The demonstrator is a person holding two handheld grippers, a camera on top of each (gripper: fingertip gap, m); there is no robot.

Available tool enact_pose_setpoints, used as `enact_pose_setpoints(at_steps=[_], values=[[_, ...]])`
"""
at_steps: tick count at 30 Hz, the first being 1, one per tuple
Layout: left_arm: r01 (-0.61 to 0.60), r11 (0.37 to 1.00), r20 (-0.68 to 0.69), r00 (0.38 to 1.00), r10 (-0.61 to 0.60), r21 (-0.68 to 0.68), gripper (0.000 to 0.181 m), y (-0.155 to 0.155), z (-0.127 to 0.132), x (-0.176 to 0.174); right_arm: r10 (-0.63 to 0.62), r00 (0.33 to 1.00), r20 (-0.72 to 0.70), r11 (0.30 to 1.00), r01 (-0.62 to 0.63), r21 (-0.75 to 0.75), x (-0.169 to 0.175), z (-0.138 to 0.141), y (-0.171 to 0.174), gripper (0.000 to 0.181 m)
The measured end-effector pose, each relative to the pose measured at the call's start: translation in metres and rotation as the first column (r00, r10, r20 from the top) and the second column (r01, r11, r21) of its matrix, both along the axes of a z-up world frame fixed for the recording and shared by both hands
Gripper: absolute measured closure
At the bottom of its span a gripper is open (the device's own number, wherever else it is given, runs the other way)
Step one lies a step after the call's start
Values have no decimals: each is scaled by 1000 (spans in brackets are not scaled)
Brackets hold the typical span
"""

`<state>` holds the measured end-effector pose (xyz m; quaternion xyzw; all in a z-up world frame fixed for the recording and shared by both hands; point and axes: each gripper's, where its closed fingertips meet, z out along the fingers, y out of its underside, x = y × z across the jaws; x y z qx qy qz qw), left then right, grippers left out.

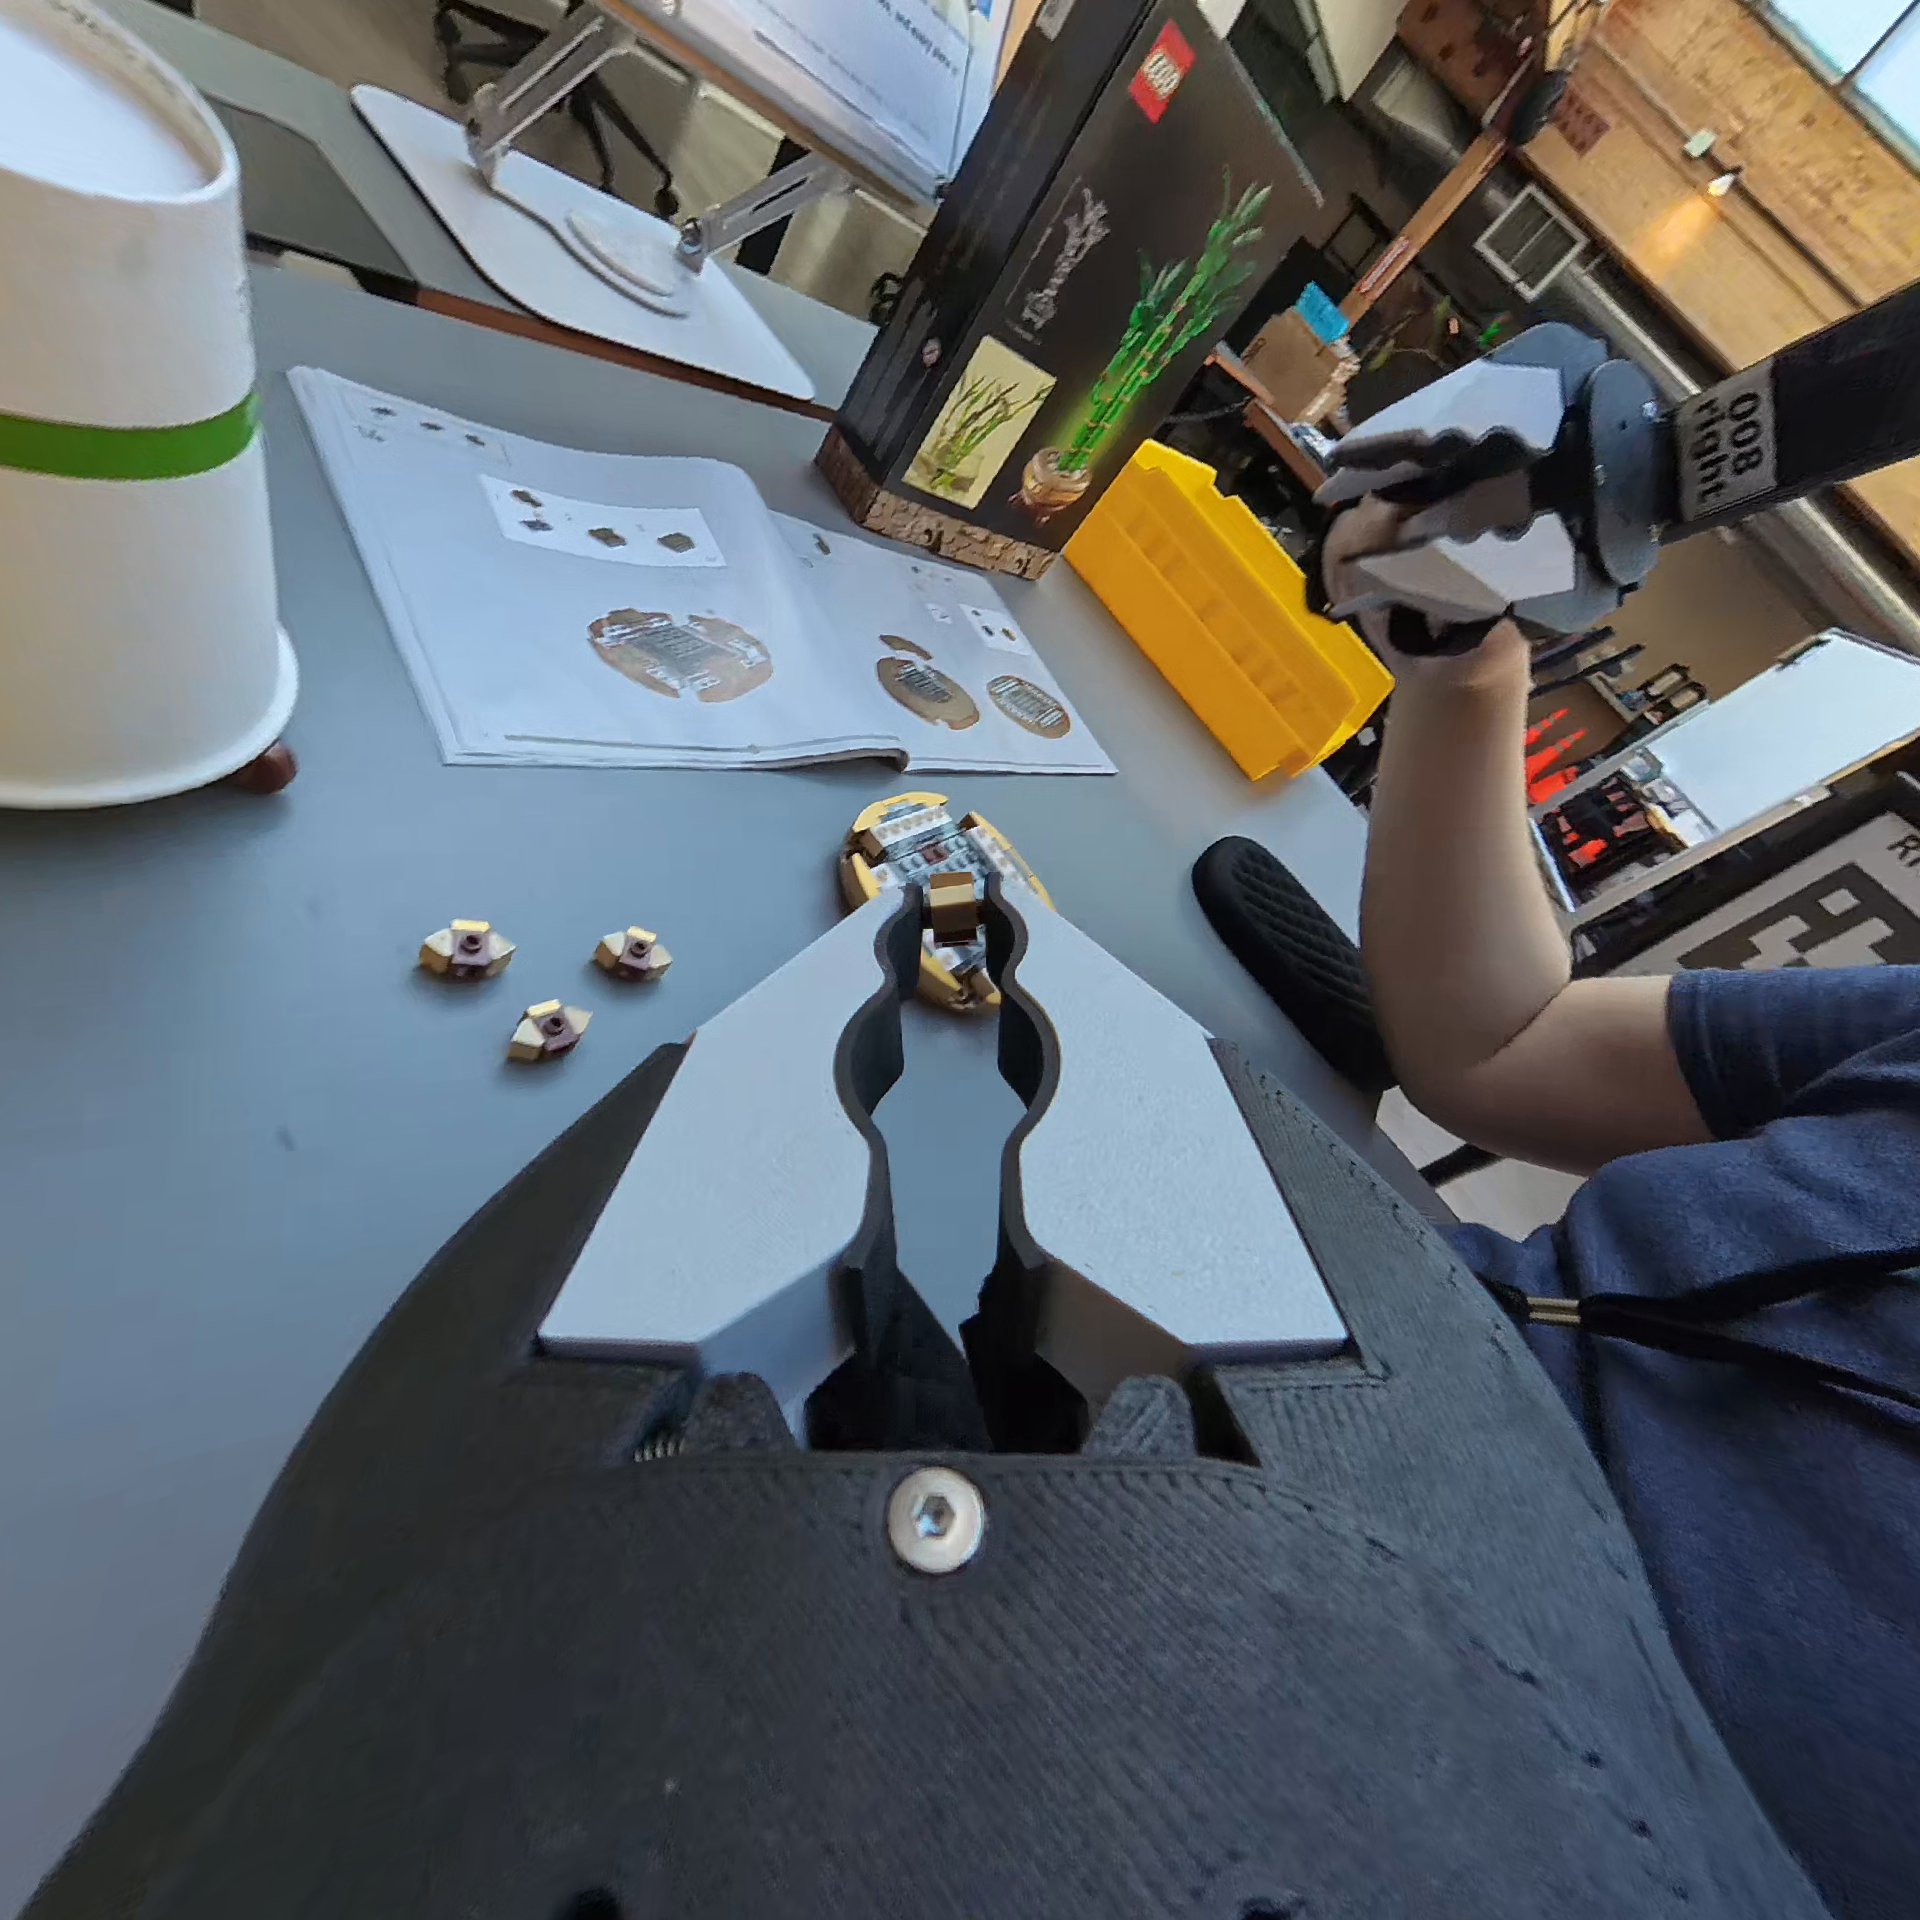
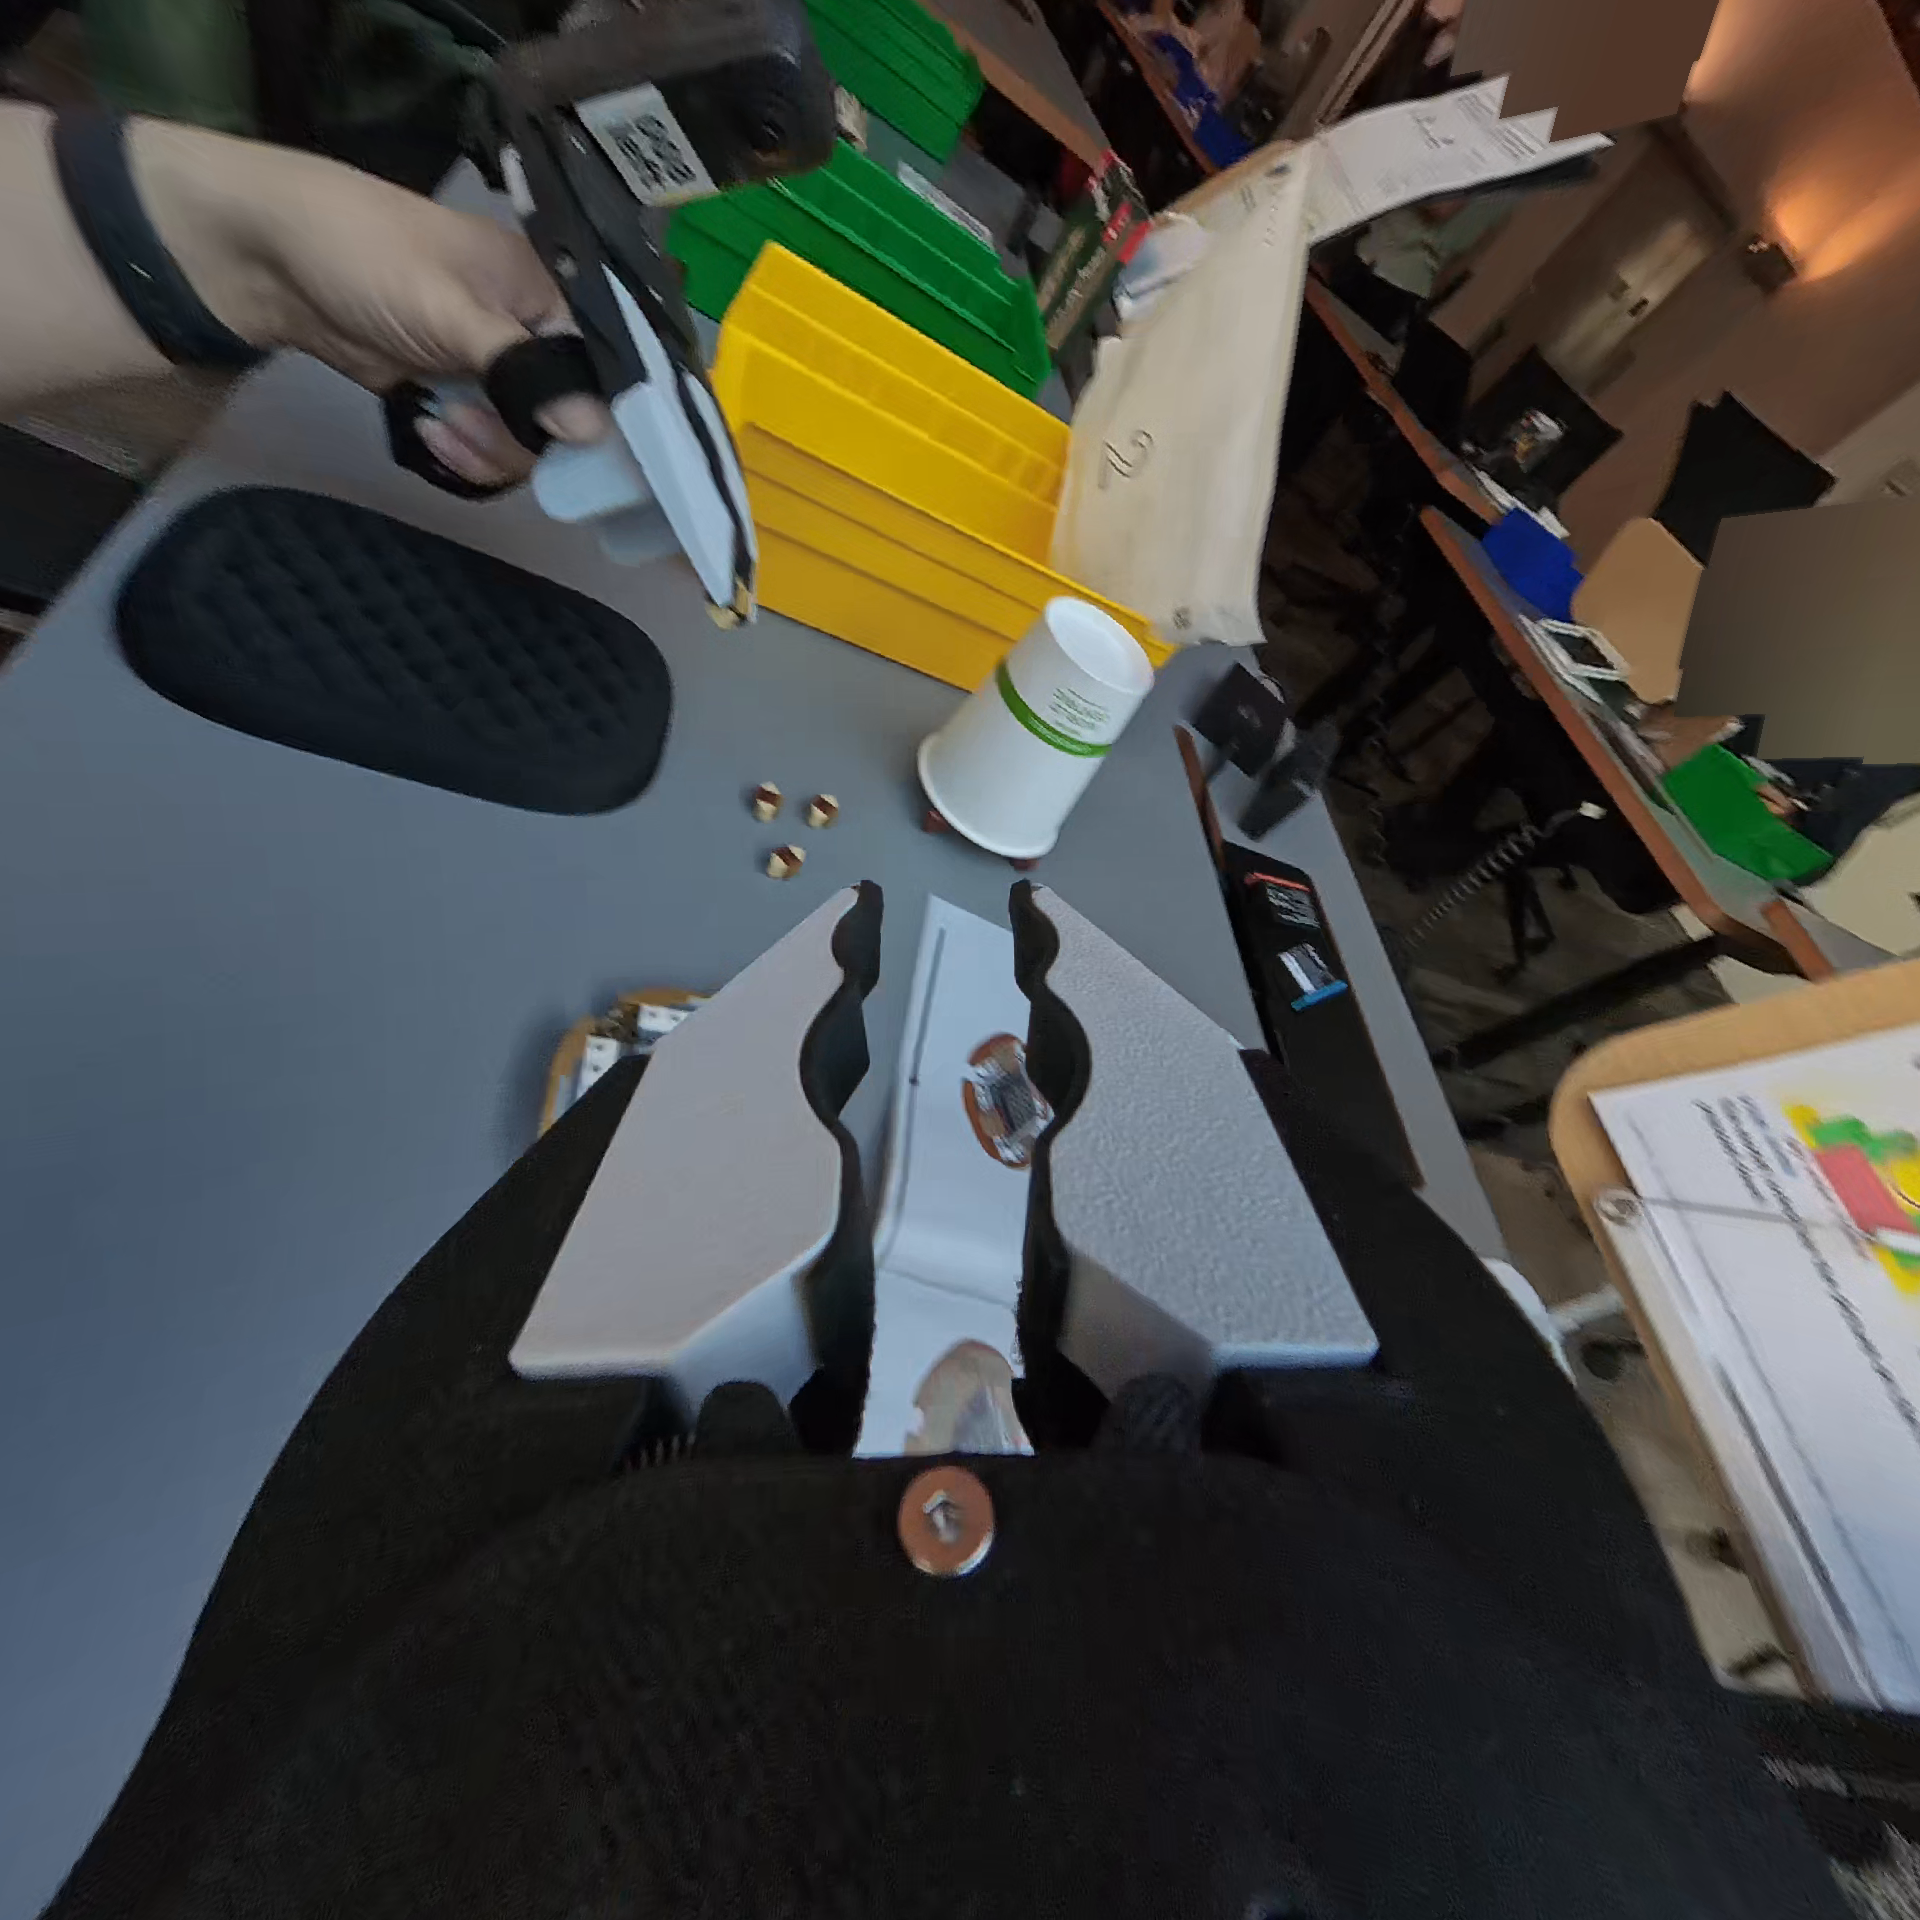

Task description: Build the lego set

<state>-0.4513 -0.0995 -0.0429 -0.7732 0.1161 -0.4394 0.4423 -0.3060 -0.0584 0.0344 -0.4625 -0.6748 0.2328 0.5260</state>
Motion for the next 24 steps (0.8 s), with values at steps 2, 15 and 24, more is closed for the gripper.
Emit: enact_pose_setpoints(at_steps=[2,15,24], values=[[46,998,25,999,-48,52,172,-1,11,15,69,997,-20,995,-70,-73,-20,-2,-19,156],[80,995,382,919,-94,53,172,-3,35,105,-127,983,-134,990,134,41,-35,-40,-61,131],[55,998,356,933,-53,4,172,8,25,136,-283,949,-135,952,296,84,-9,-57,-44,150]])
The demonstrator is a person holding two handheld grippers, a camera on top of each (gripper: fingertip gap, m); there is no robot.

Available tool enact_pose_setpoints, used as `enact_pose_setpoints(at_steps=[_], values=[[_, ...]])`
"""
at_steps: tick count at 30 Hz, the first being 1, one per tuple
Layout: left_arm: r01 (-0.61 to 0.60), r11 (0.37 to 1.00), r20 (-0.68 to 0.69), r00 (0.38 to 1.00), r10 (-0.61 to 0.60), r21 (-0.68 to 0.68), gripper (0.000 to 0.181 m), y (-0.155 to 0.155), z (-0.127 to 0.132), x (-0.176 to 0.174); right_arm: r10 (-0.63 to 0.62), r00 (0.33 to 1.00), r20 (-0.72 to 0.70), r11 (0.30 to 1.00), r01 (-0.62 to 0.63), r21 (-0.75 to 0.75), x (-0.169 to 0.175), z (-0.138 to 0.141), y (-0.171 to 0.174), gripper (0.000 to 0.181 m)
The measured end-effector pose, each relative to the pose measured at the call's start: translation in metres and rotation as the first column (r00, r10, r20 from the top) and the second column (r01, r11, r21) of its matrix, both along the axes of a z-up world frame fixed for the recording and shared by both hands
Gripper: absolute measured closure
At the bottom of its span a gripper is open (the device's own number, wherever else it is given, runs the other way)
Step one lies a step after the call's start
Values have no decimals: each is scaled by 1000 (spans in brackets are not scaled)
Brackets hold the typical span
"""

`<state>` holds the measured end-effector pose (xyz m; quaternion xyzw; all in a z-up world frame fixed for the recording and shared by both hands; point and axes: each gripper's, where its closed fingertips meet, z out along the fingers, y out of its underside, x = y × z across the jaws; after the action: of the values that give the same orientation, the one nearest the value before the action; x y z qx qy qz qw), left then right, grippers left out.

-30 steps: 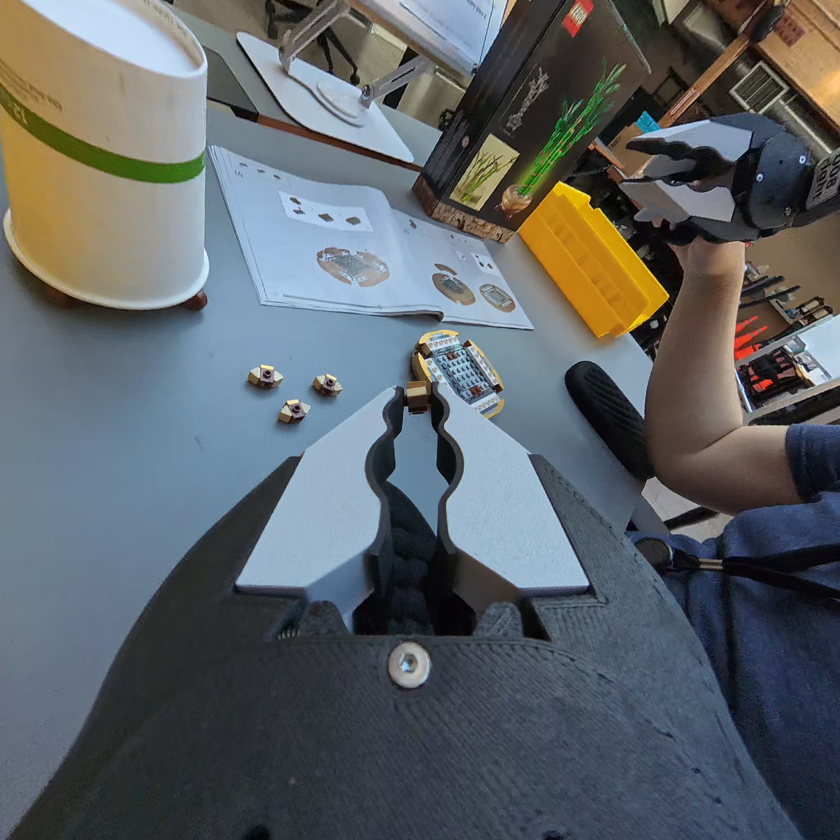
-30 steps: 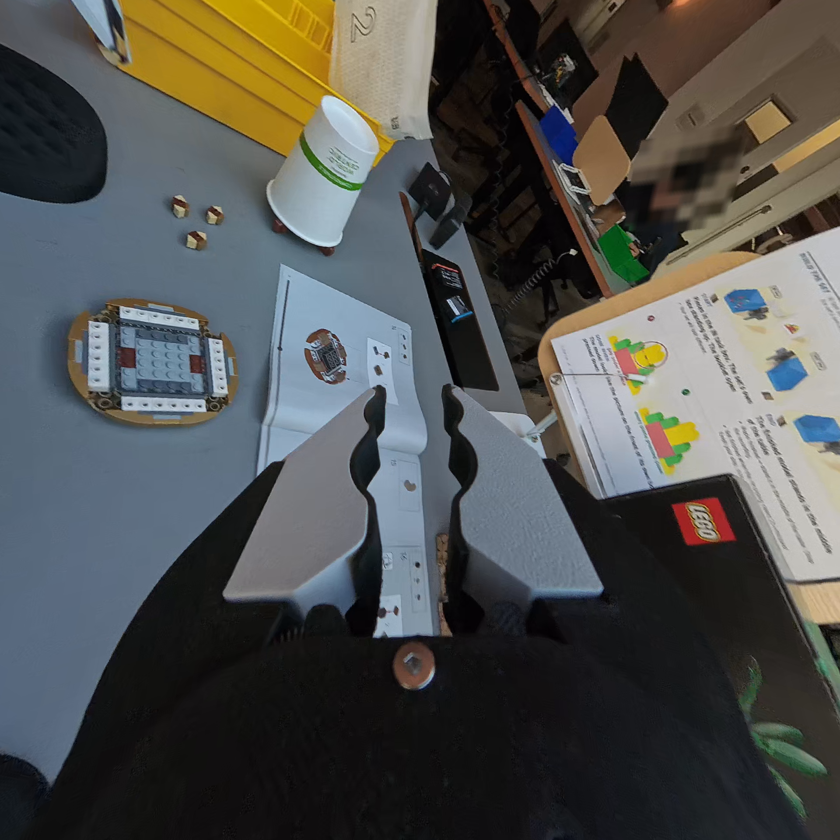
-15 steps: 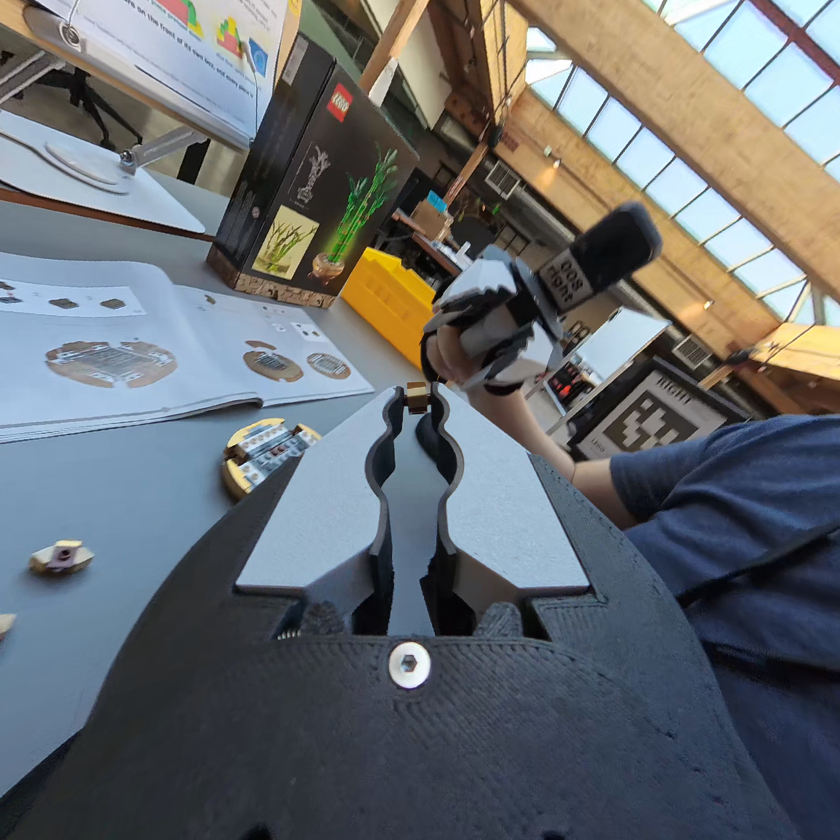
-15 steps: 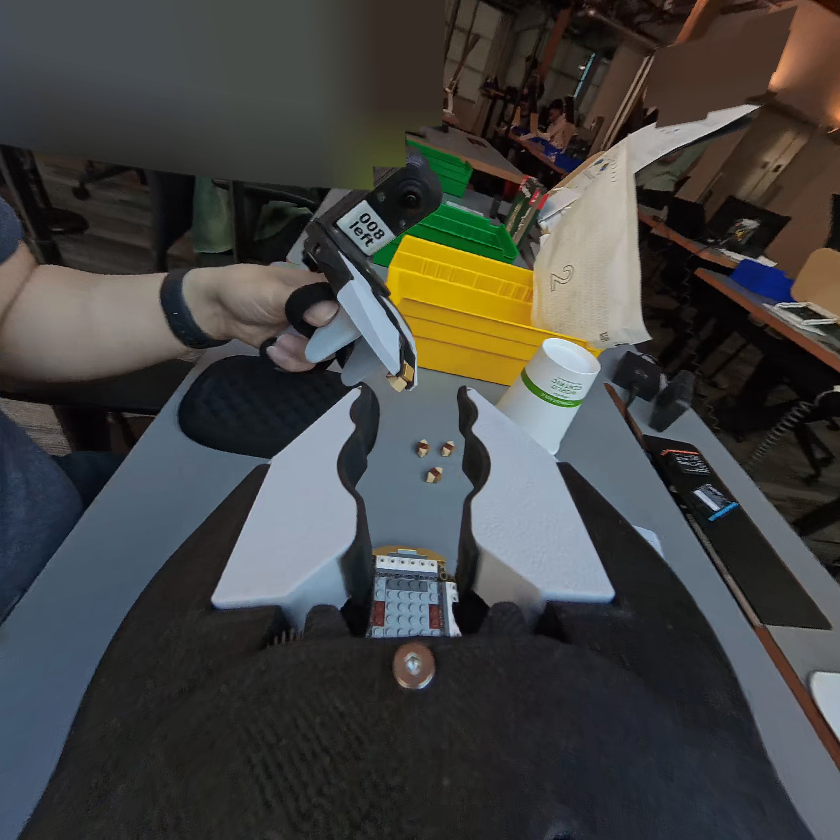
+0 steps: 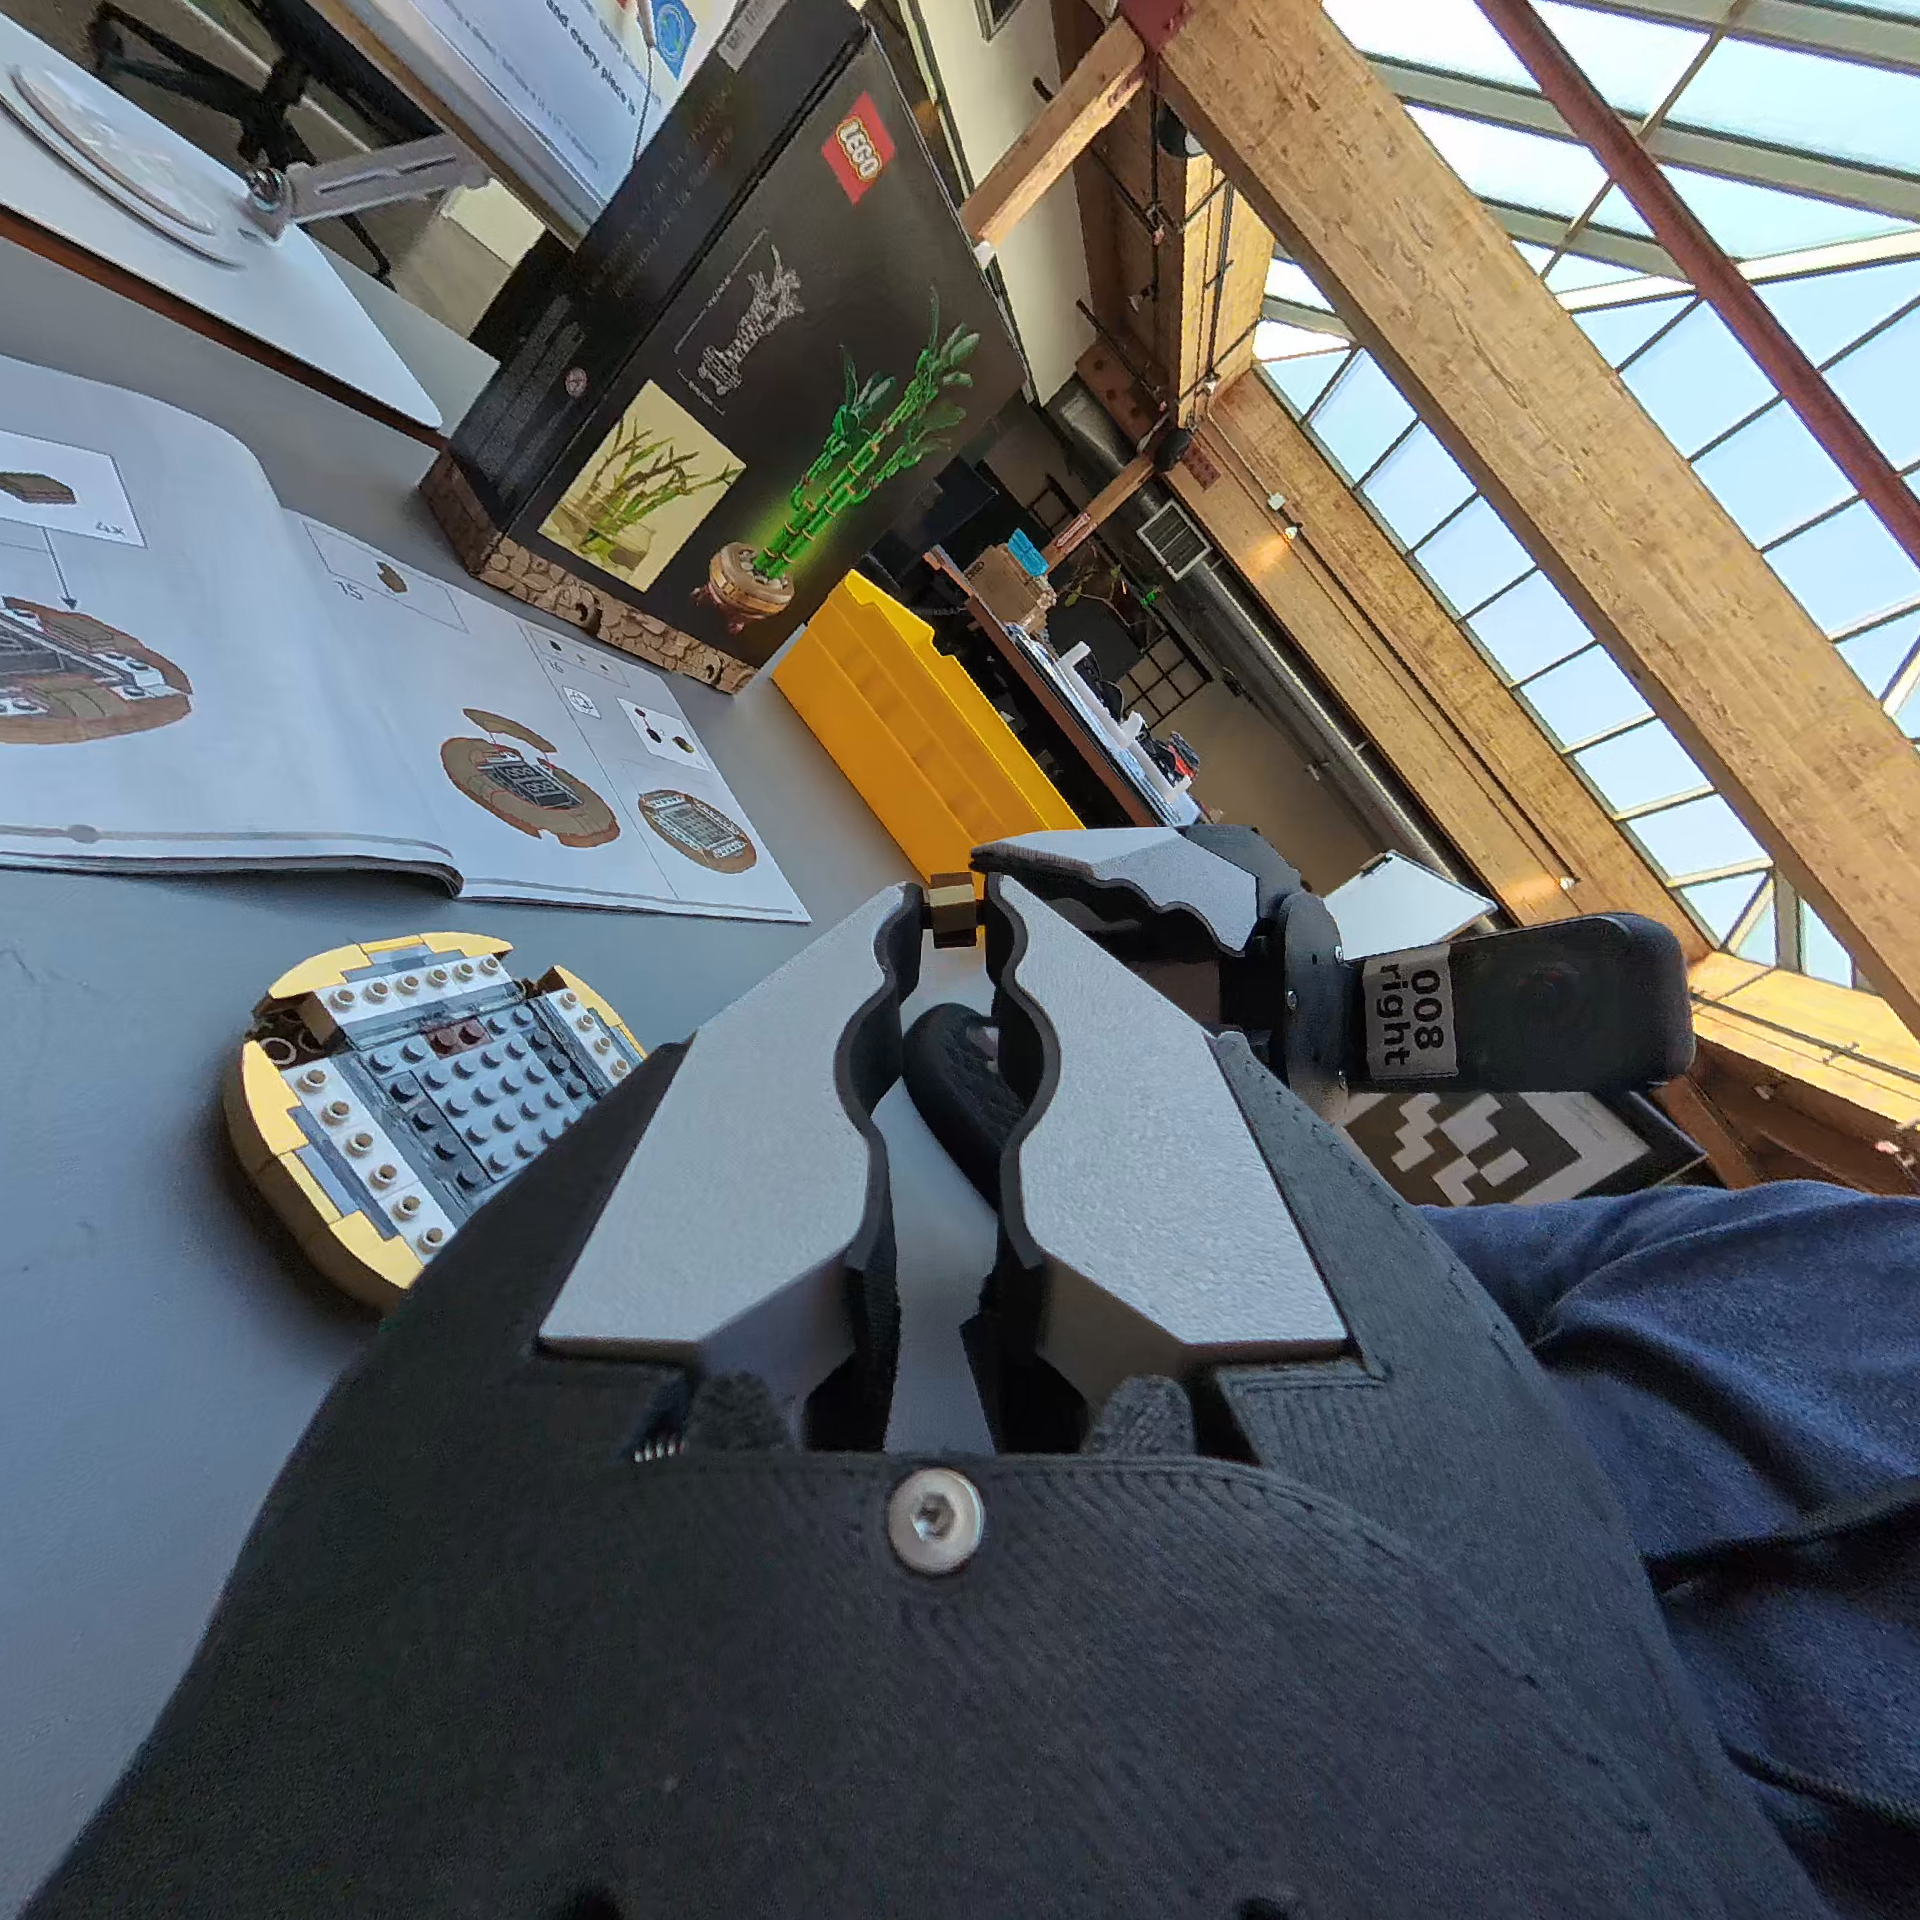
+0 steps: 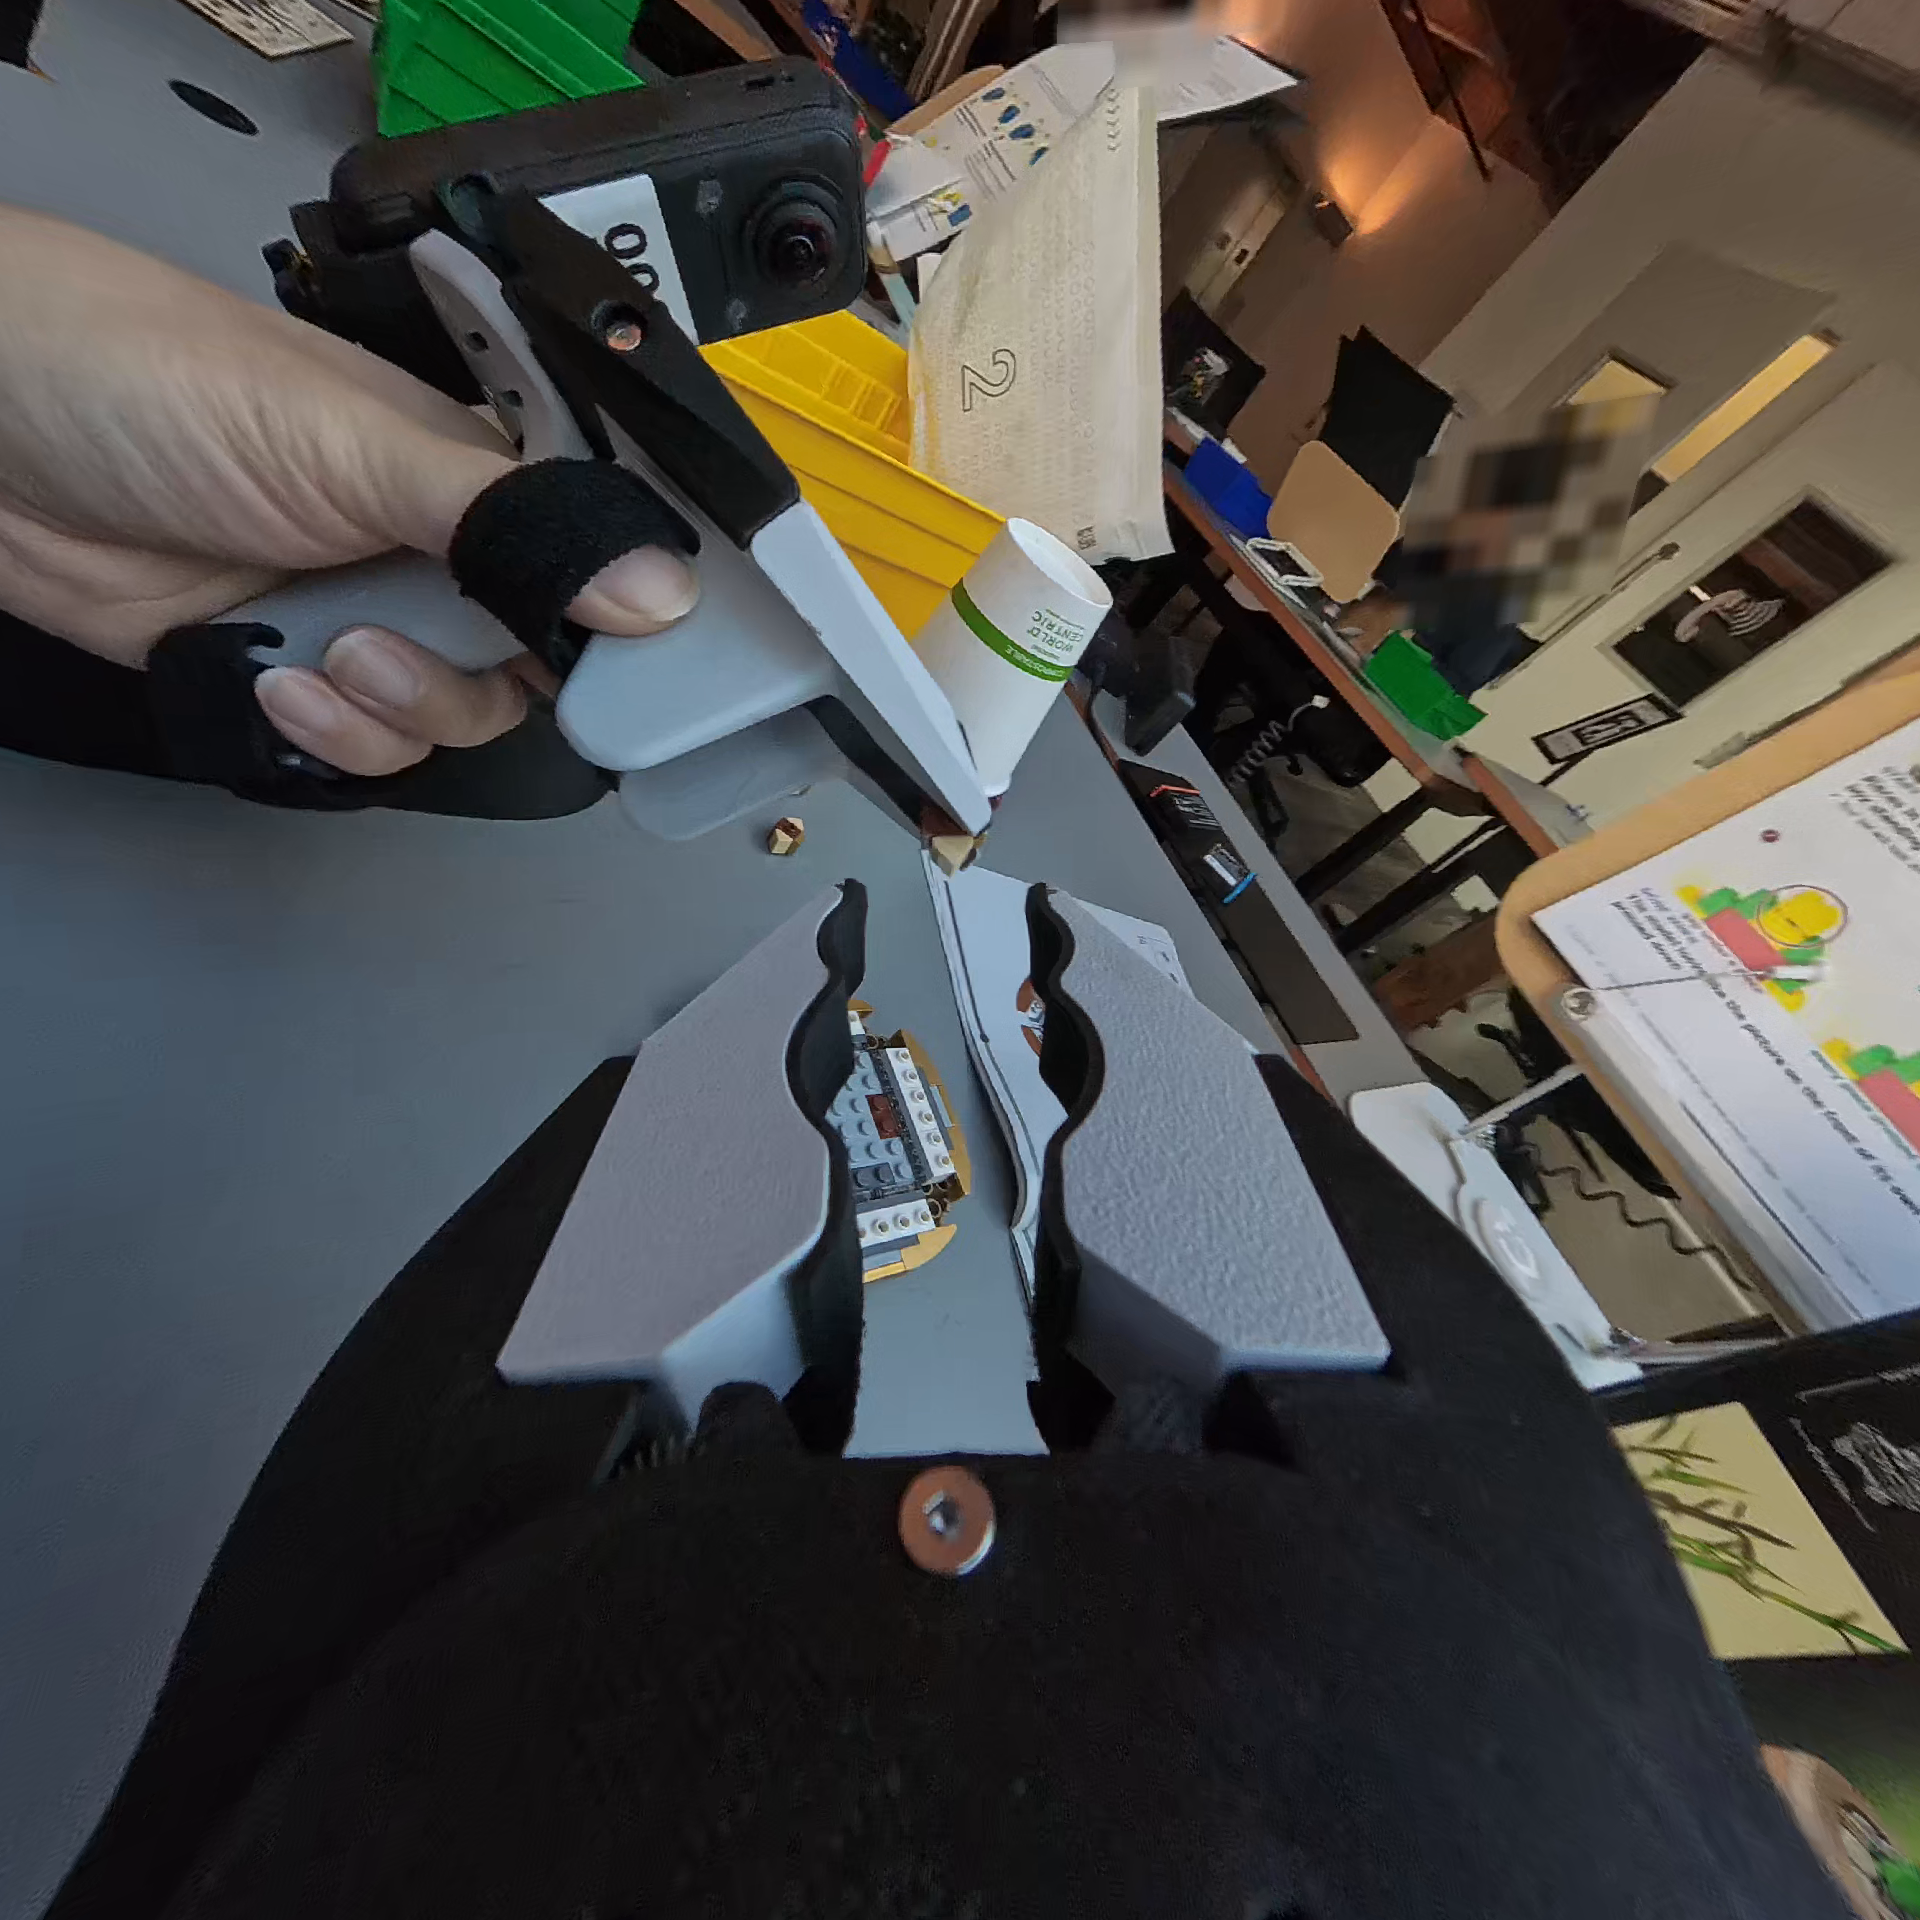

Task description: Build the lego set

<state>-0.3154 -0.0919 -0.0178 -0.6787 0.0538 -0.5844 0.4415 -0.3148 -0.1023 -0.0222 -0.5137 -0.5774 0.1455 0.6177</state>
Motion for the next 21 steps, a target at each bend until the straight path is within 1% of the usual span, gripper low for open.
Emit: enact_pose_setpoints(at_steps=[1,2,4,6,8,10,13,15,17,19,21], values=[[-22,1000,-2,1000,22,-3,172,5,1,-3,29,1000,1,999,-29,-36,-3,-1,1,146],[-47,999,-5,999,47,-9,171,10,1,-7,33,999,-9,997,-33,-64,-5,-1,6,145],[-96,995,-6,995,96,-7,172,18,3,-14,37,997,-68,994,-44,-99,-10,3,13,144],[-137,991,-31,990,137,-2,172,22,1,-16,45,989,-143,991,-63,-122,-14,6,16,144],[-152,988,-44,987,152,2,171,20,-1,-11,56,978,-200,990,-80,-112,-14,3,13,145],[-154,988,-60,986,154,-1,172,17,-7,-3,62,986,-152,993,-76,-89,-11,-6,8,145],[-118,993,-67,991,117,-16,172,14,-14,10,42,991,-130,999,-44,-7,-2,-7,6,153],[-110,993,-55,993,108,-33,172,17,-15,12,10,992,-122,1000,-13,-28,0,-6,11,155],[-104,994,-29,994,103,-33,172,19,-11,13,-11,995,-102,999,6,-53,1,-7,17,155],[-96,995,-27,995,96,-30,172,20,-10,17,-26,996,-88,999,22,-48,4,-10,22,155],[-82,996,-15,997,81,-34,172,18,-10,21,-25,996,-85,999,22,-45,5,-12,22,159]])
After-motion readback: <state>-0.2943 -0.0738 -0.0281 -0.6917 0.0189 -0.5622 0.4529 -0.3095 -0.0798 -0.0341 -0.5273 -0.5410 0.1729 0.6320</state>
